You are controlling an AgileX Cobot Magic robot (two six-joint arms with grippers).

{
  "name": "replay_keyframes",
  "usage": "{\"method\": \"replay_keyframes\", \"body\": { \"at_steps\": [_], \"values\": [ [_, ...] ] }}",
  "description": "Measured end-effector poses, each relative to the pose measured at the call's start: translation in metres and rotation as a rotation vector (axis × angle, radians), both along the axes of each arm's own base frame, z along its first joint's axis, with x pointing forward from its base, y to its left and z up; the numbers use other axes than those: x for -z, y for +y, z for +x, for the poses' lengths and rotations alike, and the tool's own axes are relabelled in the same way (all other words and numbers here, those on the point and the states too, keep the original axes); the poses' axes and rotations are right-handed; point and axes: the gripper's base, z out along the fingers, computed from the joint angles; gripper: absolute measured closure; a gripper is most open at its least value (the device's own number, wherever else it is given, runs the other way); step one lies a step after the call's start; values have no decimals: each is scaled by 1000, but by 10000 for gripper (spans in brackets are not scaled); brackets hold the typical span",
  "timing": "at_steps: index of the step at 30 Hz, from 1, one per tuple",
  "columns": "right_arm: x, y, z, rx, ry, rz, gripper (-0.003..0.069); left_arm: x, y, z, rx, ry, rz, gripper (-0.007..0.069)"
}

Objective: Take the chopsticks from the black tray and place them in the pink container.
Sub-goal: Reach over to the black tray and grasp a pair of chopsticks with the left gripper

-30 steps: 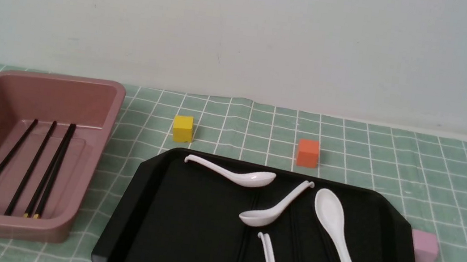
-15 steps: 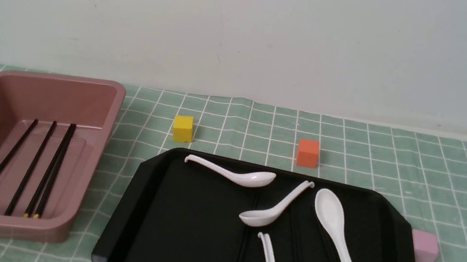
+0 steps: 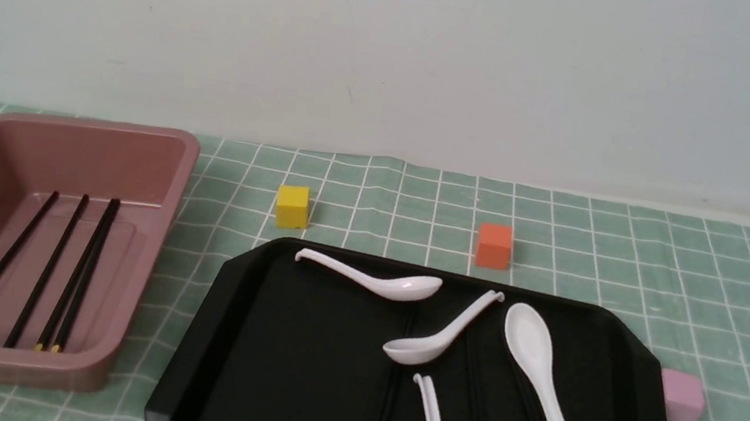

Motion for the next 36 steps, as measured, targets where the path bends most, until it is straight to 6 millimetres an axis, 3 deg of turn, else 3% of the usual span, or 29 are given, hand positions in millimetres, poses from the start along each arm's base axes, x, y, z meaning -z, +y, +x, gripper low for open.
{"method": "replay_keyframes", "body": {
  "at_steps": [2,4,6,9,10,12,15,18,20,22,29,33,36],
  "values": [
    [0,0,0,0,0,0,419,-46,-4,-3,10,-79,194,637],
    [0,0,0,0,0,0,419,-80,-13,7,93,-48,375,637],
    [0,0,0,0,0,0,419,-96,-23,27,236,76,507,637],
    [0,0,0,0,0,0,419,-97,-32,58,449,325,631,637],
    [0,0,0,0,0,0,419,-89,-34,78,582,505,696,637],
    [0,0,0,0,0,0,419,-75,-33,105,700,698,747,637],
    [0,0,0,0,0,0,419,-53,-39,144,795,865,776,637],
    [0,0,0,0,0,0,419,-26,-67,166,917,992,790,637],
    [0,0,0,0,0,0,419,-17,-86,170,956,1013,820,637],
    [0,0,0,0,0,0,419,0,-126,180,980,1055,886,637],
    [0,0,0,0,0,0,419,47,-215,198,922,1147,1132,611],
    [0,0,0,0,0,0,419,76,-252,207,906,1151,1272,529],
    [0,0,0,0,0,0,419,89,-263,210,901,1159,1335,446]
  ]
}}
